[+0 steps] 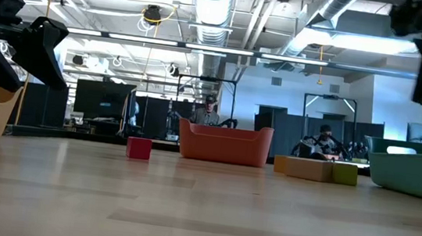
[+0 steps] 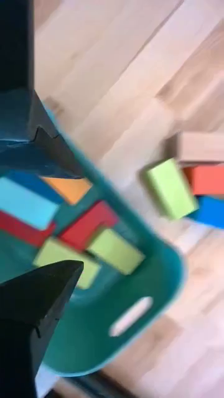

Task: Sort blocks by size
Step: Put the large white block into the orange bin

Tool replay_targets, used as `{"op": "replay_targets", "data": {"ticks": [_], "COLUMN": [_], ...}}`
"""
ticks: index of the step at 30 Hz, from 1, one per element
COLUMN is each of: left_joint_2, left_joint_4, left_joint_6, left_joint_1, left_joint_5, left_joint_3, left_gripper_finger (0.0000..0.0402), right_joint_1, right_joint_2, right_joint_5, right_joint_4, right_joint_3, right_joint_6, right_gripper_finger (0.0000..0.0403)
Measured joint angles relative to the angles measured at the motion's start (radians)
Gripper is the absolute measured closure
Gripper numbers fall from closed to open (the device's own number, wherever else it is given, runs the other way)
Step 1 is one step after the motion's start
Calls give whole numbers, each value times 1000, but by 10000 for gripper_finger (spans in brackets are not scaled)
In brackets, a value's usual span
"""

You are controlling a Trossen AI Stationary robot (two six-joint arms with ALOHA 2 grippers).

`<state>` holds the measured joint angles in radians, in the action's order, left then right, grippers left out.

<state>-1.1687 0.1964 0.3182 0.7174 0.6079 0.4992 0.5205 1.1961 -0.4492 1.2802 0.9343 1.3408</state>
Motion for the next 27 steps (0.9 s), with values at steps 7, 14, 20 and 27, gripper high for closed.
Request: {"op": "replay_targets", "data": {"ticks": [7, 14, 20, 27], "left_joint_2": [0, 0, 0, 0], "left_joint_4": [0, 0, 0, 0], "left_joint_6": [0, 0, 0, 0], "left_joint_1": [0, 0, 0, 0], "left_joint_5": [0, 0, 0, 0], "left_joint_3": [0, 0, 0, 0], "left_gripper_finger": [134, 134, 134, 134], "right_joint_1": [-75, -155, -219, -294], "right_joint_2": [15, 106, 226, 351], "right_joint_5": [-25, -10, 87, 163], "right_joint_4": [-293, -547, -592, -582], "right_joint_3": [4, 5, 5, 4], "right_joint_6": [-307, -583, -659, -638], "right_gripper_finger": [148, 148, 148, 148]}}
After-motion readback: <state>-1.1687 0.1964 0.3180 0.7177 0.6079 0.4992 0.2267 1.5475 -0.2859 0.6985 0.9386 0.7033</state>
